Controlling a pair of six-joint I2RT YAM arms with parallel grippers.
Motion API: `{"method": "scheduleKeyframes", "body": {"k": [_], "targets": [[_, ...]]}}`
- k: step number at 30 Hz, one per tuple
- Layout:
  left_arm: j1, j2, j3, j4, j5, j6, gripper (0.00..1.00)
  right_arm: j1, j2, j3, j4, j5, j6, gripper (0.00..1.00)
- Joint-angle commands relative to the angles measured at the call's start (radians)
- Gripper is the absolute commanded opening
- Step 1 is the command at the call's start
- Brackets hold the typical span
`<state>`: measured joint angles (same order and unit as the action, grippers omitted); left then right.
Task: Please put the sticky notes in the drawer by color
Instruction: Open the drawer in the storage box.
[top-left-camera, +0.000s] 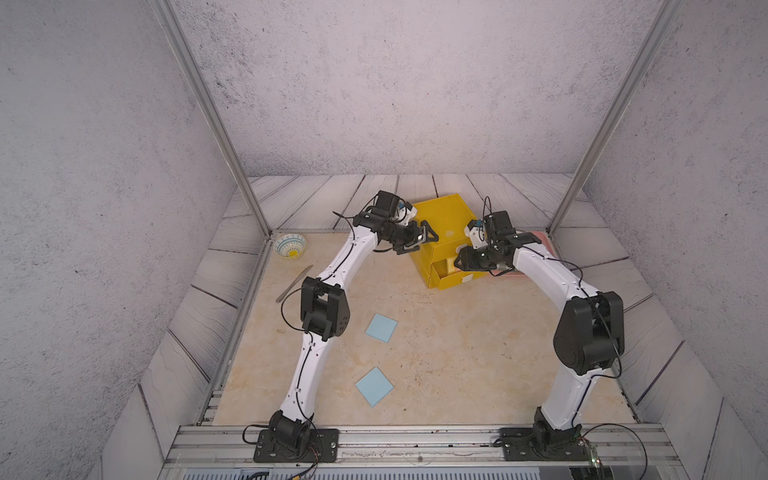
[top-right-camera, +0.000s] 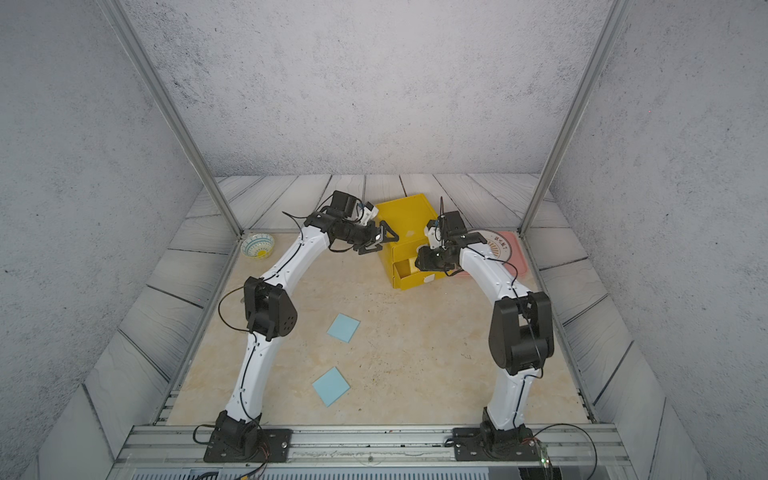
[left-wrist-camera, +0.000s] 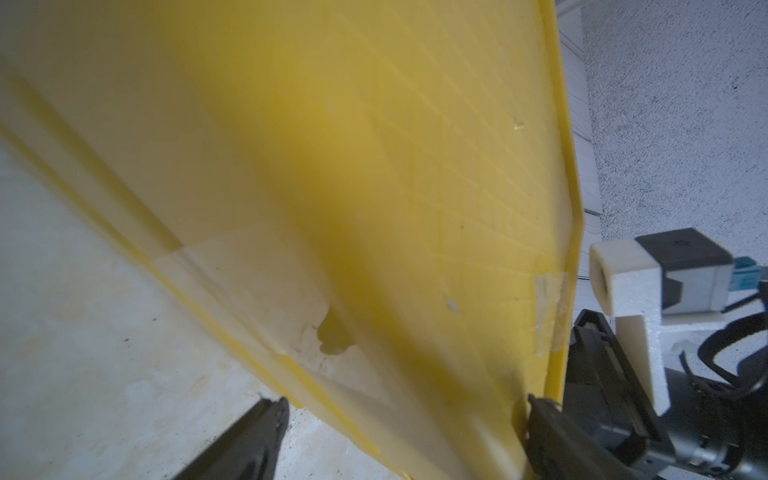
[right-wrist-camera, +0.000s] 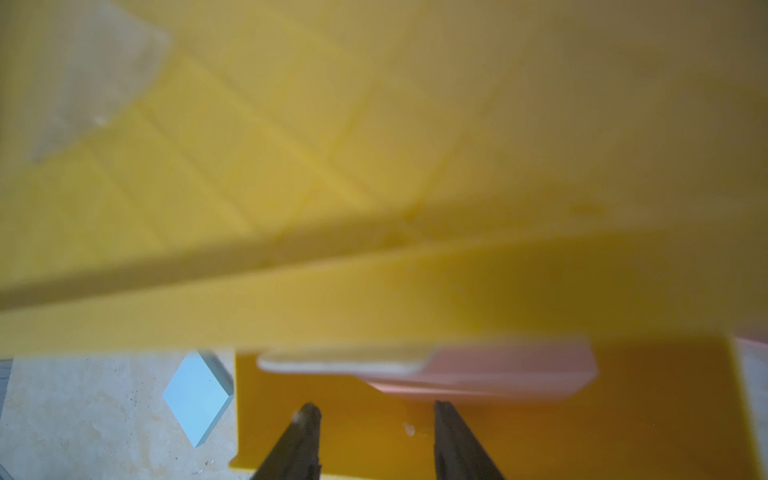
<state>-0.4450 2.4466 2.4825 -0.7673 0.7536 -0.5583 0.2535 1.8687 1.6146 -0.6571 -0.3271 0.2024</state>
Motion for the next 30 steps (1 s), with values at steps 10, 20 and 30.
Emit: {"method": "scheduleKeyframes", "body": {"k": [10, 20, 30], "targets": [[0.012, 0.043, -0.01, -0.071, -0.063, 0.008, 0.94, 0.004, -0.054, -0.047, -0.205, 0.081, -0.056, 0.5], [0.01, 0.044, -0.011, -0.066, -0.065, 0.004, 0.94, 0.003, -0.075, -0.042, -0.239, 0.08, -0.055, 0.5], [0.012, 0.046, 0.014, -0.082, -0.064, 0.008, 0.95, 0.004, -0.187, 0.008, -0.208, 0.043, -0.038, 0.5]]}}
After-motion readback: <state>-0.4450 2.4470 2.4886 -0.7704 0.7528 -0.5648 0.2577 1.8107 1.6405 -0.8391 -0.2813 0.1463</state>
